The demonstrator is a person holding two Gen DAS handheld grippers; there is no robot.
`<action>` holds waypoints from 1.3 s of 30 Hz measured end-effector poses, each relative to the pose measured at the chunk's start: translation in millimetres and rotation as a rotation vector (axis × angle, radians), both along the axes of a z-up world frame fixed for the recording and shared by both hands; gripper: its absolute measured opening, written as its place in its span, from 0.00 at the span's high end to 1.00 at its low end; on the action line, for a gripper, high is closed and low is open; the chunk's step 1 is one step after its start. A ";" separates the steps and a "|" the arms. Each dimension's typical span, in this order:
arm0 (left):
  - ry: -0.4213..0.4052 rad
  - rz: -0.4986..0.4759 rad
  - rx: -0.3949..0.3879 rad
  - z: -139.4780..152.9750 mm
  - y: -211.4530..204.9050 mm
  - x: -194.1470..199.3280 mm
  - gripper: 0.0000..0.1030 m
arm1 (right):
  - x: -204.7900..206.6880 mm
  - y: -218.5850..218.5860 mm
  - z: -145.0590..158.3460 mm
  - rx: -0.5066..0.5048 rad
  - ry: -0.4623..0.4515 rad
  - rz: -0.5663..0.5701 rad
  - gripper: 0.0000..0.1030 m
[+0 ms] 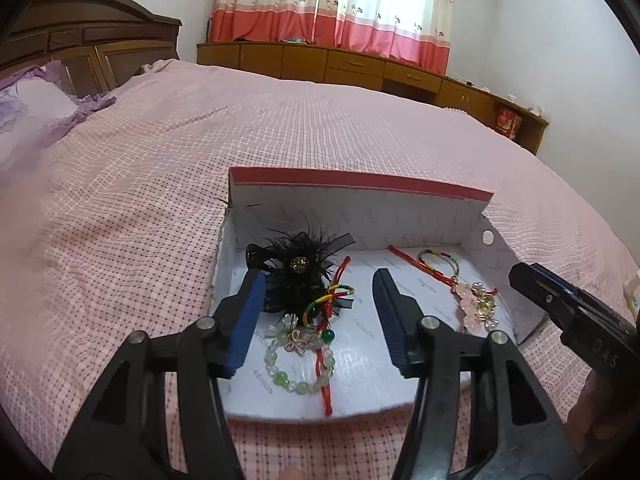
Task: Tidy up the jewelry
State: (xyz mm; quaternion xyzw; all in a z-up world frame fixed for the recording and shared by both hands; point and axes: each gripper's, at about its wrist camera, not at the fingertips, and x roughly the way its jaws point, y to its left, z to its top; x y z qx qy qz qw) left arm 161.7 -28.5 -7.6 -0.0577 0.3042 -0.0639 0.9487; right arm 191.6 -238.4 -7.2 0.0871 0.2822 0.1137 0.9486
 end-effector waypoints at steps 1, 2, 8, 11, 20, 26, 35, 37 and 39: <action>-0.003 0.002 -0.001 1.6 0.8 -2.6 0.50 | -4.2 0.9 3.2 -0.006 -0.010 0.003 0.55; -0.007 0.002 -0.002 2.7 0.3 -4.5 0.49 | -7.9 2.4 5.7 -0.015 -0.019 0.006 0.52; -0.031 0.016 -0.012 15.2 1.7 -22.6 0.41 | -33.6 13.2 23.1 -0.057 -0.089 0.029 0.39; -0.044 0.022 -0.006 20.2 1.5 -29.7 0.40 | -43.1 19.5 30.5 -0.065 -0.115 0.040 0.39; -0.112 0.029 0.024 38.5 -2.3 -46.3 0.38 | -60.5 22.9 44.4 -0.041 -0.150 0.038 0.39; -0.127 0.044 0.014 43.7 -1.9 -50.0 0.38 | -63.4 23.2 50.0 -0.046 -0.164 0.028 0.39; -0.132 0.042 0.013 47.5 -4.5 -53.5 0.38 | -65.2 22.1 52.0 -0.042 -0.169 0.026 0.39; -0.131 0.044 0.013 47.6 -4.7 -53.3 0.38 | -65.5 22.2 52.5 -0.042 -0.171 0.026 0.39; -0.133 0.045 0.013 47.7 -4.7 -53.4 0.38 | -66.1 22.0 53.6 -0.042 -0.173 0.026 0.39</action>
